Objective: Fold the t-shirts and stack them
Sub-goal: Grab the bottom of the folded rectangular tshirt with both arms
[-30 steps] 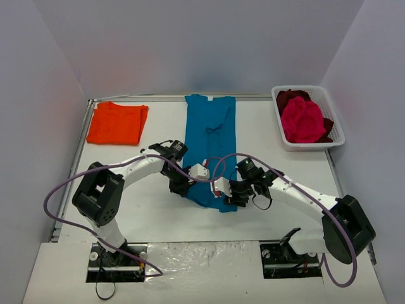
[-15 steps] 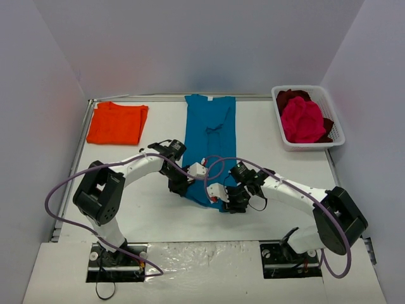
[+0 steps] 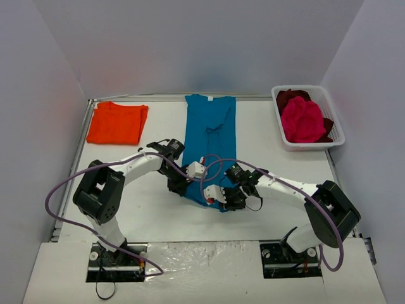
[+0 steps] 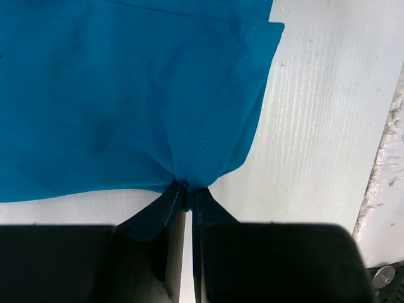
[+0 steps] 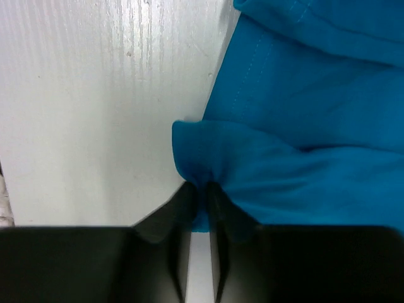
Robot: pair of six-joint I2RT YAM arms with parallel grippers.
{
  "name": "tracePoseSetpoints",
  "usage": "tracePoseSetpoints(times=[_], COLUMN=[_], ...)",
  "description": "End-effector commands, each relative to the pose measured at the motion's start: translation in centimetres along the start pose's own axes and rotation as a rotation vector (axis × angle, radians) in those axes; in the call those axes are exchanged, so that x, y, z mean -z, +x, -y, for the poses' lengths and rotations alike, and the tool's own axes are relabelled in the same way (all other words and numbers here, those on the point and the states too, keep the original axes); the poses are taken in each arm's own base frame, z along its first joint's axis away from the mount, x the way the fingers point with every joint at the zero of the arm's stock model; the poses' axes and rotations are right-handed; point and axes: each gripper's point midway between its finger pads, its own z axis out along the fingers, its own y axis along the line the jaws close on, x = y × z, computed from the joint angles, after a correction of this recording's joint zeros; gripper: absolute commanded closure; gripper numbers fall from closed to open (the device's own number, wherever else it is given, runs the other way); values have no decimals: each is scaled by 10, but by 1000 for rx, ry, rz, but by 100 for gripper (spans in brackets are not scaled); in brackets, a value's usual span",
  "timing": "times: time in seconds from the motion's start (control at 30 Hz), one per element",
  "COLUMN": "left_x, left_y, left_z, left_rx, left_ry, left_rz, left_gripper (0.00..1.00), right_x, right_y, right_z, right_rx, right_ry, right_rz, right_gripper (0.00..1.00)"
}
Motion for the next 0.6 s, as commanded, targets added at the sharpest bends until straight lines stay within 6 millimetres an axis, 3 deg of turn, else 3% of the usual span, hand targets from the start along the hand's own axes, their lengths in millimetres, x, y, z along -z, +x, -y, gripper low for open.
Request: tracePoseSetpoints(times=[0.0, 0.03, 0.37, 0.57], left_x=[9, 10, 20, 34], left_y=[-10, -11, -11, -16], left_z=[7, 7, 18, 49], left_rx=[-1, -1, -37, -107], left_ry=[26, 25, 37, 122], left_rz=[37, 38, 39, 53], left_gripper=[98, 98, 97, 98], right_x=[0, 0, 17, 31], right_y=[7, 7, -9, -16], right_z=[-2, -1, -10, -28], right_rx=[-40, -42, -37, 1], right_ry=[-5, -1, -38, -135], right_rz=[-55, -56, -6, 3], right_gripper=[96, 100, 100, 100])
